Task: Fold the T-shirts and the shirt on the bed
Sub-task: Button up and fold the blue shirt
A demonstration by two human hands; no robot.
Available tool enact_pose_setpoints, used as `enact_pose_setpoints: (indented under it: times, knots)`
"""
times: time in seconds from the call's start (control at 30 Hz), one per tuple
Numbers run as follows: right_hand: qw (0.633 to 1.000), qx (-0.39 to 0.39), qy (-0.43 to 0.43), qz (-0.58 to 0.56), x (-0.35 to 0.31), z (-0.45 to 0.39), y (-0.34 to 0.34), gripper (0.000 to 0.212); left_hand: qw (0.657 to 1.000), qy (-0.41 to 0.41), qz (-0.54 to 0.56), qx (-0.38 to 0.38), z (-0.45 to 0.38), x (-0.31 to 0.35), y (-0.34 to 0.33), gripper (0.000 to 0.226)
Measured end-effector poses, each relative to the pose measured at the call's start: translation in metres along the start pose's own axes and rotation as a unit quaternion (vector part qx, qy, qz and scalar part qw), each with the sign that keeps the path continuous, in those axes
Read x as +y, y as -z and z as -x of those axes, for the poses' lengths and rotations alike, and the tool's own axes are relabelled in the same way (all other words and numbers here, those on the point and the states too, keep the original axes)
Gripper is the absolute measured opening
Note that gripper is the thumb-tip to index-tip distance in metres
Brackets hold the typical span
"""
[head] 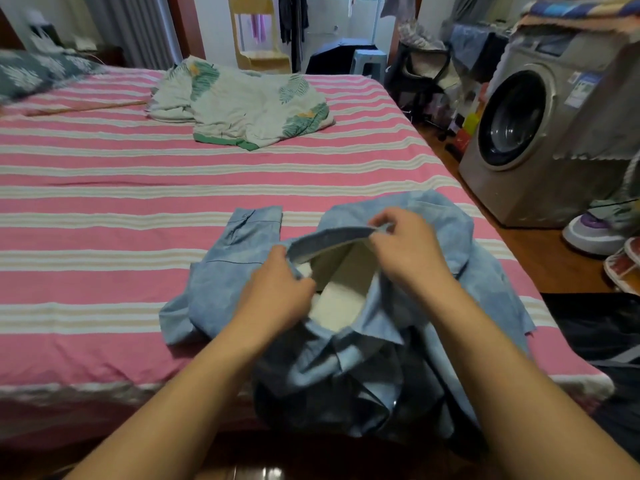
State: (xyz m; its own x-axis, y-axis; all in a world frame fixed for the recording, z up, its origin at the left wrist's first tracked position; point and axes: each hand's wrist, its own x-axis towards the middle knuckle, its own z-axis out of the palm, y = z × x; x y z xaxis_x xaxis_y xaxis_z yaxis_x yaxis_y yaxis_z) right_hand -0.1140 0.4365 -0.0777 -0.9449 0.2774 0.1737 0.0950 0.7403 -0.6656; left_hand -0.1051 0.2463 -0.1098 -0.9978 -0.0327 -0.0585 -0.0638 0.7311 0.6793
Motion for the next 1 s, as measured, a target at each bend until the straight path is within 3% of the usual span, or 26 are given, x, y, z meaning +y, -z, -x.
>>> enact_pose_setpoints:
  times: [0.1, 0.23, 0.33, 0.4, 0.53, 0.67, 0.73, 0.8, 0.87, 0.93, 1.0]
  knots:
    - [0.996, 0.089, 0.03, -0.006, -0.017, 0.008, 0.046, 0.03, 0.989, -0.047, -0.032, 0.135, 0.001, 0.016, 0.042, 0.045]
    - [0.984, 0.117, 0.108, 0.08, -0.058, -0.008, 0.111, 0.034, 0.972, -0.1, -0.122, 0.174, -0.01, 0.079, 0.119, 0.044]
    - [0.984, 0.125, 0.114, 0.051, -0.103, -0.019, 0.171, 0.028, 0.981, -0.111, -0.11, 0.119, -0.016, 0.139, 0.181, 0.029]
    - [0.989, 0.072, 0.109, 0.062, -0.126, -0.015, 0.201, 0.013, 0.994, -0.09, -0.015, 0.062, -0.014, 0.169, 0.213, 0.028]
    - [0.962, -0.134, 0.196, 0.135, -0.169, 0.032, 0.214, 0.014, 0.983, -0.039, 0.181, 0.004, -0.002, 0.192, 0.242, 0.034]
    - [0.899, -0.335, 0.279, 0.038, -0.199, 0.065, 0.234, 0.022, 0.935, -0.109, 0.336, -0.03, 0.022, 0.22, 0.277, 0.02]
    - [0.91, -0.29, 0.295, -0.045, -0.221, 0.054, 0.255, 0.028, 0.91, -0.169, 0.375, -0.057, 0.025, 0.231, 0.31, 0.021]
    - [0.938, -0.119, 0.323, -0.048, -0.246, 0.025, 0.28, 0.023, 0.886, -0.229, 0.393, -0.094, 0.033, 0.239, 0.348, 0.025]
    - [0.943, -0.053, 0.325, -0.054, -0.271, 0.0, 0.299, 0.033, 0.872, -0.268, 0.39, -0.126, 0.043, 0.248, 0.38, 0.031]
    - [0.928, -0.125, 0.333, -0.114, -0.293, -0.011, 0.306, 0.065, 0.87, -0.3, 0.361, -0.154, 0.056, 0.257, 0.402, 0.035]
    - [0.888, -0.243, 0.346, -0.182, -0.314, -0.015, 0.305, 0.073, 0.86, -0.327, 0.353, -0.17, 0.068, 0.265, 0.416, 0.042]
